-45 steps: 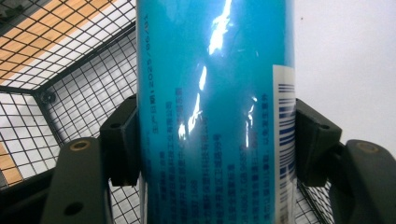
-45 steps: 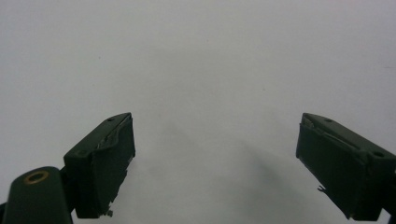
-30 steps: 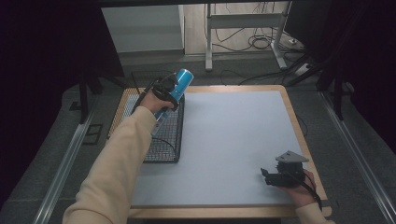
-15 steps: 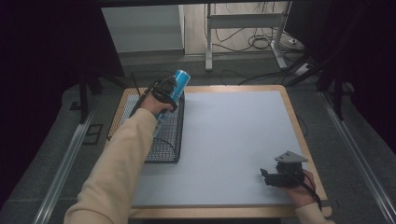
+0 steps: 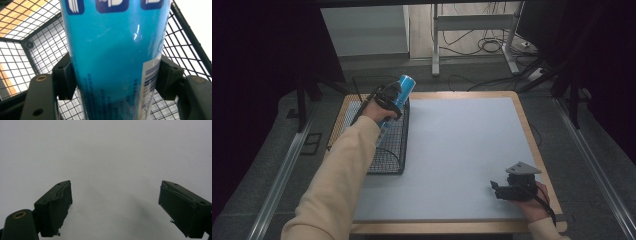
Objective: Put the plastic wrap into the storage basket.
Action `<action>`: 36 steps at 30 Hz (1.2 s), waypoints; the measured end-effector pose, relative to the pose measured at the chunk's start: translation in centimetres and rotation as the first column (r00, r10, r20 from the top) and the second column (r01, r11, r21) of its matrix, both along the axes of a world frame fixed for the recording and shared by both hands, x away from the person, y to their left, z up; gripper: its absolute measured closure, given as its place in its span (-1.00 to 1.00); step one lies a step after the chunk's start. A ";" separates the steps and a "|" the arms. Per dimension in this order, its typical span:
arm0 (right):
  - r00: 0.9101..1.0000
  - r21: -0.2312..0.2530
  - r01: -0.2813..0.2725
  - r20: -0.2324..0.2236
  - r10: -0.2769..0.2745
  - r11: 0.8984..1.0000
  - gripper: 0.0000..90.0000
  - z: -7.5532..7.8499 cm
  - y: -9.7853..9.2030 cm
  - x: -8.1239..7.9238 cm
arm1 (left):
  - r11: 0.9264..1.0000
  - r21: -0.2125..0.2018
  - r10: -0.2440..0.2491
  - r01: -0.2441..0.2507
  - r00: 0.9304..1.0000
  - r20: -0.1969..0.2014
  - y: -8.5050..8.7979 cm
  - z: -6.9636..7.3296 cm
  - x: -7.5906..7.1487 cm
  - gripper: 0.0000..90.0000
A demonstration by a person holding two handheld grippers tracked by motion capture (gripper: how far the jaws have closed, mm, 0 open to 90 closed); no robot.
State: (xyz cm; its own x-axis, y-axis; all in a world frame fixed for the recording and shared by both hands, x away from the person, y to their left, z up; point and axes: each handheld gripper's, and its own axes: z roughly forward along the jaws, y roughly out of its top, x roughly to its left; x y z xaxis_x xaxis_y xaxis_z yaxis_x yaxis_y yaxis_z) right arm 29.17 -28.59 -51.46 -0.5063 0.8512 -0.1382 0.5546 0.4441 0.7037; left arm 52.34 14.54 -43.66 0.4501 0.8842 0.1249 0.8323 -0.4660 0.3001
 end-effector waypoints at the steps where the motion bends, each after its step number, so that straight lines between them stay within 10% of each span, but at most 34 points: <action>1: 1.000 0.000 0.000 0.000 0.000 1.000 -0.73 0.0 0.0 0.0 | 1.000 -0.018 0.014 -0.014 1.000 0.003 0.1 0.3 0.0 -0.44; 13: 1.000 0.004 0.001 -0.002 -0.001 1.000 -0.73 0.1 -0.1 0.0 | 0.990 -0.141 0.011 0.002 0.995 0.095 0.6 3.9 -3.0 -0.79; 24: 1.000 0.003 0.003 0.008 -0.003 1.000 -0.73 0.2 0.1 -0.1 | 0.939 -0.262 -0.181 0.222 0.968 0.172 -3.6 6.2 -11.2 -0.74; 36: 1.000 0.003 -0.007 0.008 0.007 1.000 -0.73 0.3 0.1 -0.2 | 0.880 -0.281 -0.323 0.384 0.916 0.239 -8.0 3.8 -18.2 -0.71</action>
State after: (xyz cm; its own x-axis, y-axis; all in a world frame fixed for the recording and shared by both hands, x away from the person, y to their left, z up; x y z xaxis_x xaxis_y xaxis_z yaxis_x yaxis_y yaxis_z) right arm 28.97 -28.49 -51.17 -0.5109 0.8482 -0.1399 0.5457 0.4457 0.7096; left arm 34.14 6.56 -39.87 0.7365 0.6760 -0.0248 0.5477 -0.5743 0.6084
